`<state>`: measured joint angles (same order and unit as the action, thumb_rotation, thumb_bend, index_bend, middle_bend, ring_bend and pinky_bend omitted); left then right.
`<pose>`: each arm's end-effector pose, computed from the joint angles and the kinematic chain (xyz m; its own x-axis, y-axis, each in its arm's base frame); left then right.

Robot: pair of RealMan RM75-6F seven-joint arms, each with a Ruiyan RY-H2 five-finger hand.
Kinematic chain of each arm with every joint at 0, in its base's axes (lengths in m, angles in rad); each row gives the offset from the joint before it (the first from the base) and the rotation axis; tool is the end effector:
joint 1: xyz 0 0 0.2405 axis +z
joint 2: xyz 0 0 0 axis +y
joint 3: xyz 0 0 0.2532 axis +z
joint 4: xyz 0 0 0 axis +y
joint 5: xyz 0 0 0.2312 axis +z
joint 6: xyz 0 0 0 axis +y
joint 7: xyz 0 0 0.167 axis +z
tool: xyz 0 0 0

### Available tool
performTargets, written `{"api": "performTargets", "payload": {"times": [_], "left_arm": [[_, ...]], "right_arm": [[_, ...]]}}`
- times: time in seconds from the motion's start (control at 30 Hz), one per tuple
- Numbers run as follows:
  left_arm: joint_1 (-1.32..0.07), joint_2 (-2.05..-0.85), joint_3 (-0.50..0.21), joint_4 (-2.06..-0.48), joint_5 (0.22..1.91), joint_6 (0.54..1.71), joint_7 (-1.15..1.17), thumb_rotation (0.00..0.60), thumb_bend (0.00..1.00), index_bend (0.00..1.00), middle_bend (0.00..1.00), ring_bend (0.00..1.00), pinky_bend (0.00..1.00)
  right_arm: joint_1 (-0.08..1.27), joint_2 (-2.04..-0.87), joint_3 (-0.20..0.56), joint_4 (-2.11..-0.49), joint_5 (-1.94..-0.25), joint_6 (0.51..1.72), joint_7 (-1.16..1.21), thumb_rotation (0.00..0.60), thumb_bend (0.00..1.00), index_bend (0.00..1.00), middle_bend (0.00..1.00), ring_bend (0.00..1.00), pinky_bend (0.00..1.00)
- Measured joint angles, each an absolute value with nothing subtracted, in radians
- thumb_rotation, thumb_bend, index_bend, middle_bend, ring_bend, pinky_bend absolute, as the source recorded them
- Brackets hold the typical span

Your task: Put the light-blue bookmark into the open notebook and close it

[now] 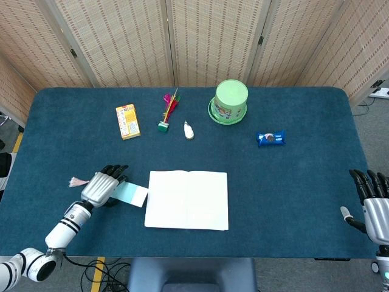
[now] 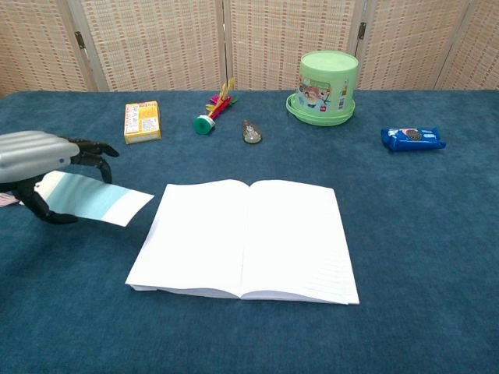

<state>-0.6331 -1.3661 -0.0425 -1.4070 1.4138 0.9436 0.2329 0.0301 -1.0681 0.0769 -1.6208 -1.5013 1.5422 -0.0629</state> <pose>-0.2234 0.3464 -0.0017 0.6729 0.2101 0.7093 0.7041 -0.4758 -0.5271 -0.3233 -0.1940 0.1672 0.4892 0.0588 0.8702 -0.8721 0.0421 0.4874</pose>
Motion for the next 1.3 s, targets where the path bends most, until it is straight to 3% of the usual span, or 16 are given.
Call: {"api": "performTargets", "payload": {"times": [0.57, 0.93, 1.3], "left_arm": [[-0.891, -1.354, -0.146, -1.482, 1.565, 0.846, 0.172, 0.6, 0.27, 0.41, 0.09, 0.11, 0.17], [-1.042, -1.489, -0.205, -1.463, 1.545, 0.758, 0.217, 0.6, 0.27, 0.41, 0.09, 0.11, 0.17], [-1.133, -1.613, -0.236, -1.336, 1.498, 0.734, 0.31, 0.6, 0.27, 0.41, 0.09, 0.11, 0.16]], "right_arm": [[0.004, -1.05, 0.074, -1.641, -1.511, 1.584, -0.069, 0.6, 0.21, 0.0, 0.1, 0.02, 0.06], [-0.003, -1.048, 0.076, -1.639, -1.504, 1.588, -0.062, 0.6, 0.21, 0.0, 0.1, 0.02, 0.06], [-0.005, -1.044, 0.078, -1.63, -1.493, 1.578, -0.051, 0.6, 0.21, 0.0, 0.1, 0.02, 0.06]]}}
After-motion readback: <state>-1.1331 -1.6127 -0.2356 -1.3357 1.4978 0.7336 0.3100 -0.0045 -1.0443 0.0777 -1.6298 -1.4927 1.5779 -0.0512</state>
